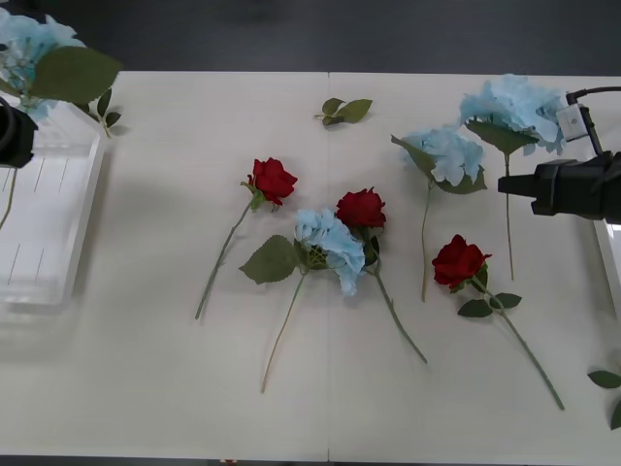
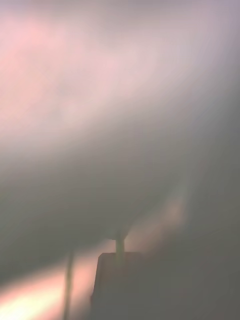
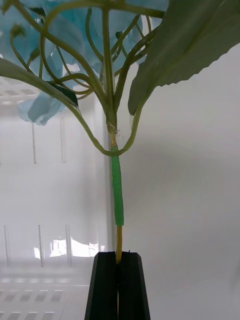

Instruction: Put the red flowers into the right box and the blue flowers into the left box

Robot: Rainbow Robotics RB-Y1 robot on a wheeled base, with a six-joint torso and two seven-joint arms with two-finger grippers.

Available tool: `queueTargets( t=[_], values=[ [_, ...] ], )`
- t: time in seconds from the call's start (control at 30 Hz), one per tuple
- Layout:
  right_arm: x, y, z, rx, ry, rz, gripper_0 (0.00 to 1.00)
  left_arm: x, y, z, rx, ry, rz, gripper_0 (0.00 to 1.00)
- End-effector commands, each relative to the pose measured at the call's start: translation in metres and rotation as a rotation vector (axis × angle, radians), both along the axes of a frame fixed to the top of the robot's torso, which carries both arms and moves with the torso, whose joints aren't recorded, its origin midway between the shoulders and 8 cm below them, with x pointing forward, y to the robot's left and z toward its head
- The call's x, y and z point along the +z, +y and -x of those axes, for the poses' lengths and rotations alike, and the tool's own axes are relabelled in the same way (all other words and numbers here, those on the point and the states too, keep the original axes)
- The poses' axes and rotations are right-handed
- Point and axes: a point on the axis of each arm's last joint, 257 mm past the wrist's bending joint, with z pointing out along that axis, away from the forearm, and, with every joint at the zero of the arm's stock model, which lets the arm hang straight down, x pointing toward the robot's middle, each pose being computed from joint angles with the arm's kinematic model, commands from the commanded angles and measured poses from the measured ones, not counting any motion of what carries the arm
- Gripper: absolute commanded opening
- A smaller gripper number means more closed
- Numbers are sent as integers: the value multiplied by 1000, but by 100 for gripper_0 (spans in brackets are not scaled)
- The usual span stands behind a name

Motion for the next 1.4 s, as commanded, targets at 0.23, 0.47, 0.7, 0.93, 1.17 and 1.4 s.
queueTargets(
  t=[0.23,0.47,0.7,0.93,1.17,1.4],
  values=[
    [78,74,7,217,-223,-170,0,18,108,-14,-59,-19,-160,0],
    [122,139,7,310,-301,-311,0,-1,140,-16,-94,-17,-138,0],
    [154,203,15,394,-341,-442,0,-38,167,-21,-68,5,-140,0],
    [167,253,31,458,-354,-548,0,-81,163,-28,-67,75,-165,0],
    [174,282,34,455,-368,-617,0,-105,153,-27,-79,116,-156,0],
    [185,303,31,420,-378,-688,0,-110,149,-27,-89,120,-150,67]
  ],
)
